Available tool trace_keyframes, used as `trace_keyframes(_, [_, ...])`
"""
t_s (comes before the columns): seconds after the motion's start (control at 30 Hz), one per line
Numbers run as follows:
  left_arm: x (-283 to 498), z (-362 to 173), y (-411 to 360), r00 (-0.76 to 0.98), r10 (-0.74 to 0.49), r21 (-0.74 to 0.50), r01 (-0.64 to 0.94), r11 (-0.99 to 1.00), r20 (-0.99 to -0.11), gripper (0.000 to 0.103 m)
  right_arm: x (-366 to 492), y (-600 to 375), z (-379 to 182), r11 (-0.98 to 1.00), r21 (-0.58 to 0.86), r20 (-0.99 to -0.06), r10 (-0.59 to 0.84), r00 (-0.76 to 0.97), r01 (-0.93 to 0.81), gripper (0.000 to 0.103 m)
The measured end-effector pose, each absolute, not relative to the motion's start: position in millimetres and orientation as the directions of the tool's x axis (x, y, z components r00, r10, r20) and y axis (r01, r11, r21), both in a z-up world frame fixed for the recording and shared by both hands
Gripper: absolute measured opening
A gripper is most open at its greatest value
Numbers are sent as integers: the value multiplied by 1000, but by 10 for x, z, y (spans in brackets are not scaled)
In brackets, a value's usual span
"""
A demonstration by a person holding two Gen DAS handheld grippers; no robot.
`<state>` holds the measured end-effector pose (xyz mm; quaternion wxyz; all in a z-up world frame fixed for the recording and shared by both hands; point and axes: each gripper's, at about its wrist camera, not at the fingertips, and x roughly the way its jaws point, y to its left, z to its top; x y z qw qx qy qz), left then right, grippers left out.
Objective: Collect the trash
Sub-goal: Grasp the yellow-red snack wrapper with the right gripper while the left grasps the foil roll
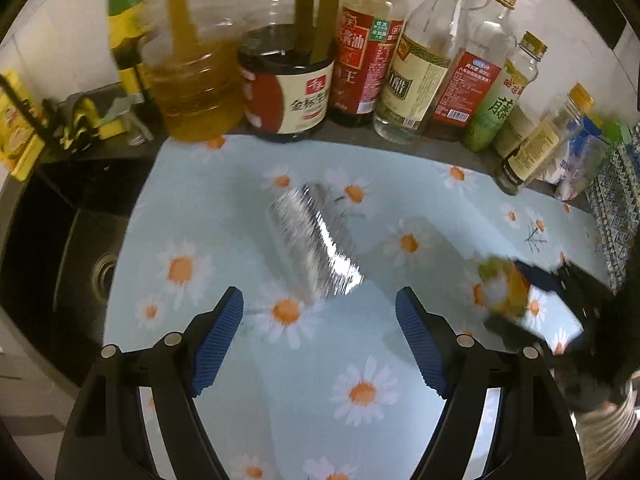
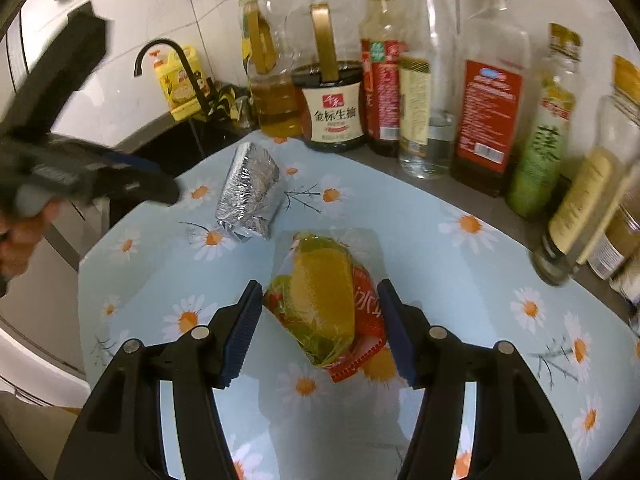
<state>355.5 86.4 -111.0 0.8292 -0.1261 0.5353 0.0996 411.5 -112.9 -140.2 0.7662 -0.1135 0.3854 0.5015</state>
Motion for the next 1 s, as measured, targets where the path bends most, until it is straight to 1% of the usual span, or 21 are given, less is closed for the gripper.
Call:
trace_keyframes(0.1, [3712,-1190,920,392,8,-126,-314,941,-920,76,4052,-1260,-1366,482,234,-694,691,202,-844,59])
trace_keyframes(0.47, [4085,-1603,1037,312,42,-77,-358,931,-949,76,3993,-1602,-1497,526,297,-695,691,198,-797,59])
trace_keyframes(0.6, [4127,-1687,1025,306,36,-73,-339,938,-951,76,3986,-1702,-1533,539,319,-693,694,196,-780,59])
trace_keyframes(0.7, [4144,-1716,1029,305,37,-72,-340,937,-952,68,3981,-1733,-1547,542,325,-694,693,193,-775,59])
trace_keyframes(0.77, [4142,-1719,1030,311,35,-75,-335,939,-950,66,3987,-1746,-1541,544,334,-692,696,191,-770,59])
trace_keyframes(1.0, [4116,-1637,923,341,51,-51,-282,958,-939,65,3950,-1777,-1528,548,348,-684,704,194,-761,59])
